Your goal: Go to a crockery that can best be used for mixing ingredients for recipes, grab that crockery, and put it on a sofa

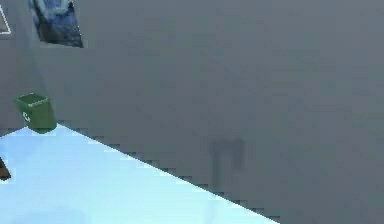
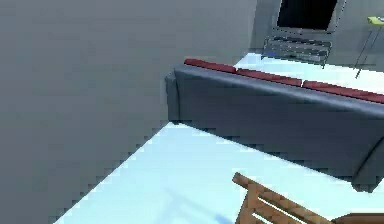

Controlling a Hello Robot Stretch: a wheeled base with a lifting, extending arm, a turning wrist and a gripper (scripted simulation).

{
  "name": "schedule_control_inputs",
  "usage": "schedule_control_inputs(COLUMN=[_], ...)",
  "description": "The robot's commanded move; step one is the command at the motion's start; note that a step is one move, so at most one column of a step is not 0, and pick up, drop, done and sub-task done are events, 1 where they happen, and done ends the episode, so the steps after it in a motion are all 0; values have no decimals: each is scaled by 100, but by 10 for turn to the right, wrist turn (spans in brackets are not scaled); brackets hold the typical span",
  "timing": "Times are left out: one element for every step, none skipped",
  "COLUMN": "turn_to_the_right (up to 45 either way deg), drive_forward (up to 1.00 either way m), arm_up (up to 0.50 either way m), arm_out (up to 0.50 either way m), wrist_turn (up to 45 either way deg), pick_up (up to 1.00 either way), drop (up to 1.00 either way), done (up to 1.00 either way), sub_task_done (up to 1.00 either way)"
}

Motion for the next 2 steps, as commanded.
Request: schedule_control_inputs(turn_to_the_right=[-450, -450], drive_forward=[0, 0], arm_up=[0, 0], arm_out=[0, 0], wrist_turn=[0, 0], pick_up=[0, 0], drop=[0, 0], done=[0, 0], sub_task_done=[0, 0])
